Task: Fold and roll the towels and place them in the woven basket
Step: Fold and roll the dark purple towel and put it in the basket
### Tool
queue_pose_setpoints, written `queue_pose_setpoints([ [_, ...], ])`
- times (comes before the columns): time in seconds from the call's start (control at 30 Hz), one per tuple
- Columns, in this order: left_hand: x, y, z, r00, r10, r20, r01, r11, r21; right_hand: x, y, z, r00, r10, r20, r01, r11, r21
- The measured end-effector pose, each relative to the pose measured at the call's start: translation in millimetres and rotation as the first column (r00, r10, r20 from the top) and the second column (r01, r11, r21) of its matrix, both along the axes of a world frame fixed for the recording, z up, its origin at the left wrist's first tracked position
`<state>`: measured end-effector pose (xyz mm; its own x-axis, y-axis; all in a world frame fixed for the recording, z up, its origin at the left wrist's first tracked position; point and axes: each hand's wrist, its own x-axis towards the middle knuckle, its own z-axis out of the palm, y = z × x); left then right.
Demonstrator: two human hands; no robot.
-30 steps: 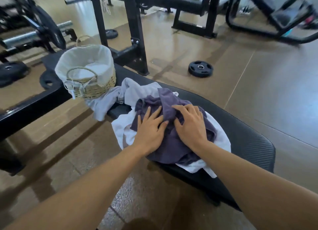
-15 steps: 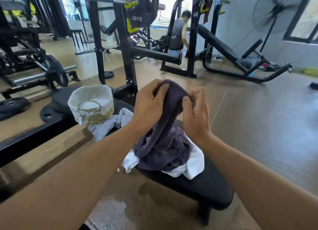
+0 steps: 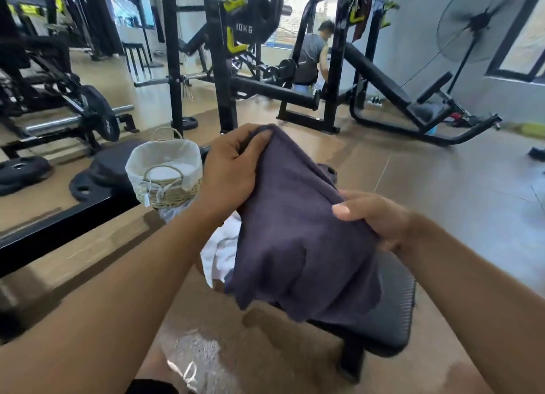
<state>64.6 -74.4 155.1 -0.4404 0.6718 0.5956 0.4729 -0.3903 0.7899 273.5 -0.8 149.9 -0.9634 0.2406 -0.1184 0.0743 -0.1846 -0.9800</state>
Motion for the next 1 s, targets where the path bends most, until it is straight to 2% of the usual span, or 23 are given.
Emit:
queue_pose_setpoints([
  [0.07,-20.9,9.8,-17.6,0.993,0.078,0.086,-0.076,0.997,-0.031,3.5,16.2,-9.6,0.998,-0.067,-0.018,0.066,0.998,-0.011],
  [0.13,-43.6,20.5,-44.5,0.966,0.197,0.167,-0.181,0.978,-0.108,16.1,39.3,-25.6,0.982,-0.156,-0.109,0.148,0.986,-0.072],
  [0.17,-53.8,25.3,-59.1,0.946,0.257,0.197,-0.228,0.961,-0.159,24.0,49.3,-32.2,0.963,-0.191,-0.189,0.156,0.970,-0.184],
  [0.2,-64.5,29.3,-76.6,0.931,0.314,0.187,-0.269,0.936,-0.228,34.2,58.6,-39.9,0.934,-0.213,-0.286,0.119,0.943,-0.312],
  [0.23,-74.0,32.5,-93.2,0.924,0.356,0.142,-0.304,0.907,-0.290,43.4,67.3,-44.0,0.904,-0.262,-0.336,0.127,0.919,-0.374],
  [0.27,-80.7,34.5,-106.9,0.925,0.368,0.097,-0.316,0.885,-0.342,48.9,75.3,-46.0,0.865,-0.387,-0.319,0.270,0.896,-0.354],
  [0.33,-81.5,44.1,-131.4,0.947,0.314,0.068,-0.256,0.865,-0.432,41.4,82.7,-54.6,0.739,-0.646,-0.189,0.636,0.762,-0.120],
  [0.4,-65.3,55.6,-146.9,0.975,0.223,0.025,-0.180,0.845,-0.503,16.6,82.8,-78.9,0.656,-0.746,-0.115,0.751,0.630,0.199],
  [0.47,-44.4,64.4,-151.3,0.988,0.155,-0.028,-0.148,0.852,-0.503,-15.9,76.8,-108.7,0.657,-0.753,-0.045,0.706,0.593,0.387],
  [0.57,-26.3,63.5,-142.3,0.994,0.034,-0.106,-0.076,0.902,-0.424,-48.8,59.1,-126.4,0.757,-0.652,0.047,0.514,0.638,0.574],
  [0.67,-27.7,56.2,-136.0,0.993,-0.034,-0.115,-0.016,0.915,-0.403,-65.7,44.0,-133.5,0.818,-0.561,0.128,0.308,0.614,0.726],
  [0.77,-31.7,50.7,-130.5,0.995,-0.076,-0.066,0.049,0.937,-0.345,-69.6,36.0,-149.6,0.826,-0.518,0.223,0.202,0.641,0.740],
  [0.83,-33.7,48.8,-126.2,0.995,-0.098,-0.032,0.084,0.950,-0.299,-71.3,37.1,-154.7,0.841,-0.513,0.173,0.227,0.624,0.748],
  [0.93,-38.5,47.2,-124.5,0.994,-0.112,0.009,0.110,0.954,-0.278,-76.2,40.2,-153.8,0.851,-0.522,0.059,0.272,0.534,0.801],
  [1.0,-42.0,45.2,-124.1,0.994,-0.104,0.030,0.109,0.954,-0.280,-77.8,41.2,-156.1,0.857,-0.511,0.067,0.246,0.519,0.819],
])
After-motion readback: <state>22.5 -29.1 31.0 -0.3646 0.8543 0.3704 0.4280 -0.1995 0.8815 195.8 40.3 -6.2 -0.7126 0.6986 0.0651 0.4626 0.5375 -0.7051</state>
